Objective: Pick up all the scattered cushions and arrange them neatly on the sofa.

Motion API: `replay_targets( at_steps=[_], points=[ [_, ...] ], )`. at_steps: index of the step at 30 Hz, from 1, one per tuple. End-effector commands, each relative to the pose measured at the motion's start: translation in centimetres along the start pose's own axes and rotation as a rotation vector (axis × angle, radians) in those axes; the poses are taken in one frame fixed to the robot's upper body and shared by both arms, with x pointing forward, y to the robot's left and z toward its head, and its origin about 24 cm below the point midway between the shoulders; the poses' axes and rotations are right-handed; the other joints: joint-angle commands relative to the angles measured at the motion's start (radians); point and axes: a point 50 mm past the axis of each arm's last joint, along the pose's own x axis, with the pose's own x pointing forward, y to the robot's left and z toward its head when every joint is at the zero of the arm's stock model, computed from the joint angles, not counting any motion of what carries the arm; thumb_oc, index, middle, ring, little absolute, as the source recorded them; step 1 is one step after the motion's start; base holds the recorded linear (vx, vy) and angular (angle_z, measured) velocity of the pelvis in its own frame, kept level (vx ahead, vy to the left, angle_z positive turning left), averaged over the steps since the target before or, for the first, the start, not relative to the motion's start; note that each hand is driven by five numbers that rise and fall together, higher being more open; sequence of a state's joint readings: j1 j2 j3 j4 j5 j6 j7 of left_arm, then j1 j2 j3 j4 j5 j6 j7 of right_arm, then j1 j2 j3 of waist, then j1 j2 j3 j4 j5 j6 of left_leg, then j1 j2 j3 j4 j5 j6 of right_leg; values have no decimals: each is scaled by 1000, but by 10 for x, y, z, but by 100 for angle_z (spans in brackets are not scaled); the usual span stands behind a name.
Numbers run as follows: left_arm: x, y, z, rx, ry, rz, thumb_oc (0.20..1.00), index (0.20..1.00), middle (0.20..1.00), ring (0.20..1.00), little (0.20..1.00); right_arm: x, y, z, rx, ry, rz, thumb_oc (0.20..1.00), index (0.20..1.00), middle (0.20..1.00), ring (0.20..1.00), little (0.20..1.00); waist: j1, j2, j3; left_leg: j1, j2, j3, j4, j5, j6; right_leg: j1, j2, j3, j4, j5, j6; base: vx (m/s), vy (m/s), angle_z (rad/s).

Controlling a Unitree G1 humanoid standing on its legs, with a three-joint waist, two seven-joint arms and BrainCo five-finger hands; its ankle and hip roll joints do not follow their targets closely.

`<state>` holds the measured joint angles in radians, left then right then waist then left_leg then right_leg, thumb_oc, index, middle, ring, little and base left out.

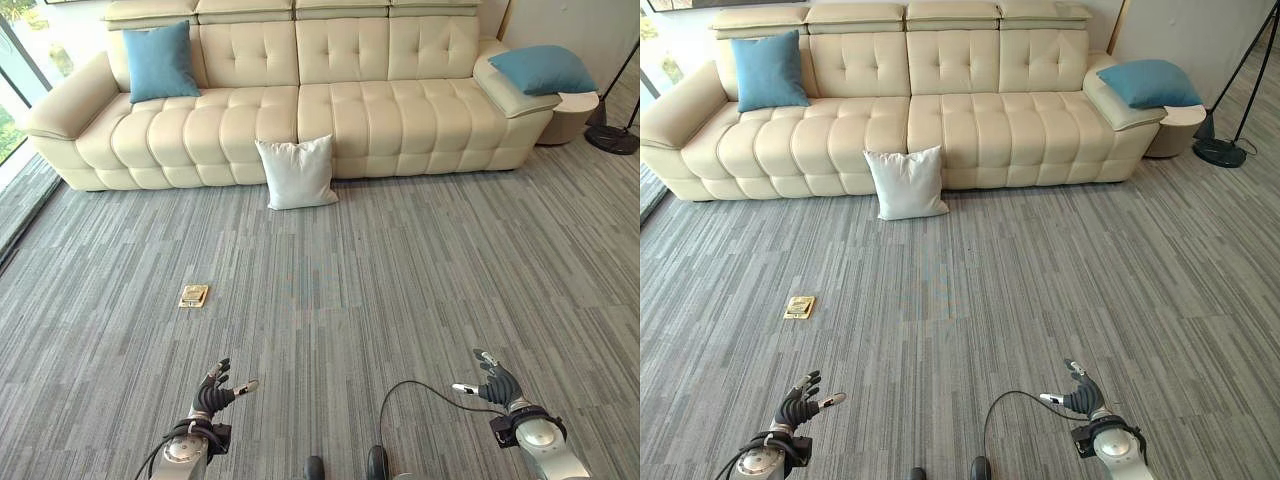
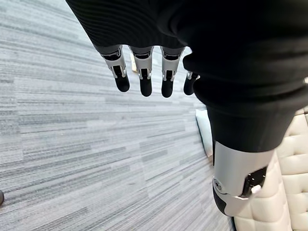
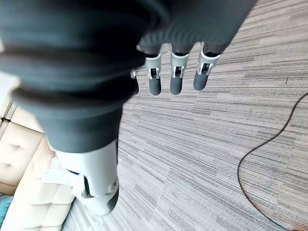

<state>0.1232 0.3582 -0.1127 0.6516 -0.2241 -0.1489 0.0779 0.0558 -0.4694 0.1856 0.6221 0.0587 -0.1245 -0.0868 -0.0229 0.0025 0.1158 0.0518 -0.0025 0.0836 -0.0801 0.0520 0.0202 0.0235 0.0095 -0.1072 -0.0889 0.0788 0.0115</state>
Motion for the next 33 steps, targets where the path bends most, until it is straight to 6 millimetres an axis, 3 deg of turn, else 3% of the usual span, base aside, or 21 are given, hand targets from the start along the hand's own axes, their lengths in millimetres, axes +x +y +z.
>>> replay_targets(
  at_steps=[1, 13, 23, 25, 27, 28, 31, 33],
  points=[
    [3, 17, 6, 10, -29, 47, 1000, 1000, 1000, 1000, 1000, 2, -9, 10, -2, -61, -39, 1000, 1000, 1000, 1000, 1000, -10, -29, -21, 2, 46, -28, -7, -82, -72, 34, -70, 3, 2, -110, 101, 18, 5, 5],
    [0, 25, 10, -80, -57, 105, 1000, 1000, 1000, 1000, 1000, -1, -14, 2, 111, -28, -99, 1000, 1000, 1000, 1000, 1000, 12, -40, 6, -11, 37, -49, 10, -93, -62, 33, -79, -12, 16, -122, 103, 33, 23, 3],
    [-2, 33, 27, -116, -142, 134, 1000, 1000, 1000, 1000, 1000, 3, -13, 7, 160, -29, -118, 1000, 1000, 1000, 1000, 1000, 45, -65, 33, -105, 14, -48, 116, -149, -37, -12, -112, -7, 52, -123, 121, 48, 74, 2],
    [-3, 35, 31, -126, -161, 140, 1000, 1000, 1000, 1000, 1000, 7, -12, 12, 169, -39, -119, 1000, 1000, 1000, 1000, 1000, 57, -69, 43, -130, -2, -53, 145, -173, -17, -53, -130, 8, 111, -126, 134, 61, 184, -21],
    [-2, 36, 33, -123, -163, 143, 1000, 1000, 1000, 1000, 1000, 10, -11, 20, 171, -64, -115, 1000, 1000, 1000, 1000, 1000, 55, -61, 63, -126, -19, -55, 151, -195, 10, -128, -143, 29, 256, -106, 160, 55, 176, -31],
    [-2, 36, 33, -124, -163, 143, 1000, 1000, 1000, 1000, 1000, 10, -11, 20, 171, -64, -115, 1000, 1000, 1000, 1000, 1000, 56, -62, 62, -127, -19, -53, 151, -195, 11, -132, -144, 31, 260, -108, 160, 17, 98, -27],
    [1, 34, 36, -104, -172, 134, 1000, 1000, 1000, 1000, 1000, 12, -9, 29, 161, -97, -106, 1000, 1000, 1000, 1000, 1000, 40, -41, 98, -108, -24, -61, 159, -207, 32, -219, -143, 46, 425, -65, 163, 75, 120, -5],
    [2, 30, 37, -101, -171, 119, 1000, 1000, 1000, 1000, 1000, 12, -8, 33, 158, -114, -99, 1000, 1000, 1000, 1000, 1000, 32, -29, 110, -75, -27, -70, 154, -221, 35, -266, -126, 44, 468, -77, 152, 179, 84, 1]
  ],
)
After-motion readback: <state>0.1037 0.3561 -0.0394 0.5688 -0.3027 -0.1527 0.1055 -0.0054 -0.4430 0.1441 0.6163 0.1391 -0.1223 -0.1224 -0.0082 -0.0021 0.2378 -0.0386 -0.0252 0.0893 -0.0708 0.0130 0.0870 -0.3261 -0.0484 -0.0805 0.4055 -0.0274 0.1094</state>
